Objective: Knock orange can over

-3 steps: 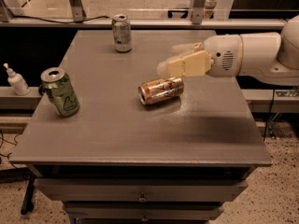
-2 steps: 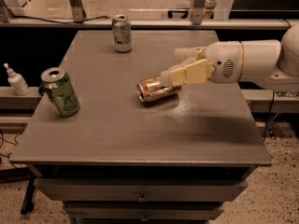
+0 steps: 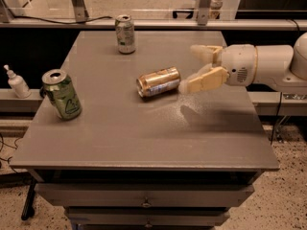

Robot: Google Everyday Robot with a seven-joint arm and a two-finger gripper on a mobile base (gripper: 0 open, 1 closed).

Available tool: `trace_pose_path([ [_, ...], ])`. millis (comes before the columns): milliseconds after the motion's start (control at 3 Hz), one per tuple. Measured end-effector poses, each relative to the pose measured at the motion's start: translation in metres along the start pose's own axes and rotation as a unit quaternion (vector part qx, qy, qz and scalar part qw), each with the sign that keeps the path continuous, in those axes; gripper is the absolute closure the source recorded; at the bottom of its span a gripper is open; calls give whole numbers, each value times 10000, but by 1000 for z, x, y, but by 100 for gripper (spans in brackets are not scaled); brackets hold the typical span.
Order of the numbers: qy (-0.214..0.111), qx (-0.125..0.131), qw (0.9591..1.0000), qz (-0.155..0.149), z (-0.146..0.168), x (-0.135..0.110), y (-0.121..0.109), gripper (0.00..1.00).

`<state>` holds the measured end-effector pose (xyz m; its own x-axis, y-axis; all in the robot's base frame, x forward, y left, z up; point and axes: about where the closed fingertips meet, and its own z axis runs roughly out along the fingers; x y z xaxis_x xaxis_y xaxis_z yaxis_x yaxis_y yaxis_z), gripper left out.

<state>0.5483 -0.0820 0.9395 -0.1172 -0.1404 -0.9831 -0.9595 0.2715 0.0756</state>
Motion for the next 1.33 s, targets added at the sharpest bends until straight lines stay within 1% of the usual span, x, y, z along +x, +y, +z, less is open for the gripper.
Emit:
trace_pose_path([
  [333,26,92,9986,-523,-15,4,-27,0],
  [667,156,110,9961,-863,-27,7,-47,0],
  [1000,372,81,9921,-1197,-41,8,-65,0],
  [1333,372,81,9921,-1197,-41,8,-65,0],
])
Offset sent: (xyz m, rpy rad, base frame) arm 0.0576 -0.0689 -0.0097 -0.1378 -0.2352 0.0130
